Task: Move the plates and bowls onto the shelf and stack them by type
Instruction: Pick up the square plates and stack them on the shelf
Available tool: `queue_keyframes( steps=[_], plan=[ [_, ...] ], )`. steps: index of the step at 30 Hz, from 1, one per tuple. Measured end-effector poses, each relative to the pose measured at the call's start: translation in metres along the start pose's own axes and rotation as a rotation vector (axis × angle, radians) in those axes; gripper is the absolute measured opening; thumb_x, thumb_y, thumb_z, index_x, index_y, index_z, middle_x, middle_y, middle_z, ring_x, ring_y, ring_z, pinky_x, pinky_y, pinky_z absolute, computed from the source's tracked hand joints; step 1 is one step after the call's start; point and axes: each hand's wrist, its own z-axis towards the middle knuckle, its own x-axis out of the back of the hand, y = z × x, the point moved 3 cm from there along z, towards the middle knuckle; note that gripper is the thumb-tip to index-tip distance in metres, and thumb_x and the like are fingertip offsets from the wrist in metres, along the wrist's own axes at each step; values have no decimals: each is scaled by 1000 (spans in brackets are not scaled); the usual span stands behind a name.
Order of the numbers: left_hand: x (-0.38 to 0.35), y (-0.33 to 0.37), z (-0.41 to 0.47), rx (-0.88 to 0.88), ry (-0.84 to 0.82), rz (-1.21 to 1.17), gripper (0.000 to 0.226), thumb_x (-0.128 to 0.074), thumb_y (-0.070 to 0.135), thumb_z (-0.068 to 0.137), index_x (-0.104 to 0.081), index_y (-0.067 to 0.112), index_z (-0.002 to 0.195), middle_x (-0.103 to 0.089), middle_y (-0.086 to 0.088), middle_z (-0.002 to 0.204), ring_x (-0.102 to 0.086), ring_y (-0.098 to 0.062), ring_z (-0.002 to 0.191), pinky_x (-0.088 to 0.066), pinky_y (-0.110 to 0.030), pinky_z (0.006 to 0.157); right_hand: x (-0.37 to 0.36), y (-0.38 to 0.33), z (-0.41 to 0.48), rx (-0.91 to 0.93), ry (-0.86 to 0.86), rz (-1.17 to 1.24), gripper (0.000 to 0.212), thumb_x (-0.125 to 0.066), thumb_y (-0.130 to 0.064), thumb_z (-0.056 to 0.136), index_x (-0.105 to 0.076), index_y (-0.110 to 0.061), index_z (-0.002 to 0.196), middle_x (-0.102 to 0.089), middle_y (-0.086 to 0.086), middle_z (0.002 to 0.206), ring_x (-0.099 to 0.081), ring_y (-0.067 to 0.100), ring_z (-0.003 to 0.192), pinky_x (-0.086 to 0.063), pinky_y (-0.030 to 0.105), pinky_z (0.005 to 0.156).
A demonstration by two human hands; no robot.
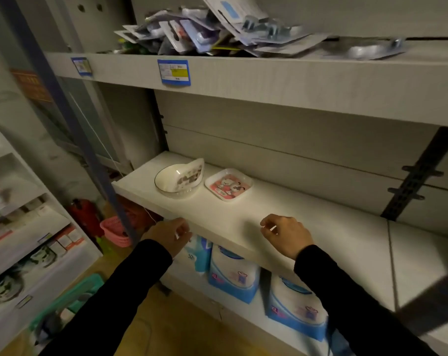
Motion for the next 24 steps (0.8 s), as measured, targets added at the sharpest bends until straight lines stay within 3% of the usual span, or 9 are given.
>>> queue_keyframes(
  steps=[7,11,18,24],
  plan=[
    [26,-38,89,2,39,-67,11,-55,30,89,-57,20,87,-68,0,96,-64,-20,92,-49,-28,88,-13,-18,87,-108,4,41,27,-45,-35,92,-62,-26,111,-66,-3,117,-61,21,104,-47,29,85],
    [36,-62,127,1,59,-112,21,-56,26,89,-65,10,99,-68,-4,100,-55,-15,81,-39,-18,73,-25,-29,121,-241,-27,76,31,-44,-39,92,-65,-23,108,-67,5,114,-61,27,104,-46,30,84],
    [48,-107,198,19,44,-112,21,-59,25,87,-67,9,97,-70,-9,103,-63,-26,95,-36,-21,71,-49,-46,175,-515,-133,139,60,-31,-56,91,-64,-11,110,-70,9,111,-65,27,101,-48,31,86],
    [56,-138,242,-15,-19,-164,20,-61,21,85,-68,4,94,-70,-16,100,-63,-30,97,-45,-29,81,-74,-64,197,-682,-125,66,41,-34,-40,94,-55,-10,113,-64,11,118,-61,29,108,-43,32,77]
  ],
)
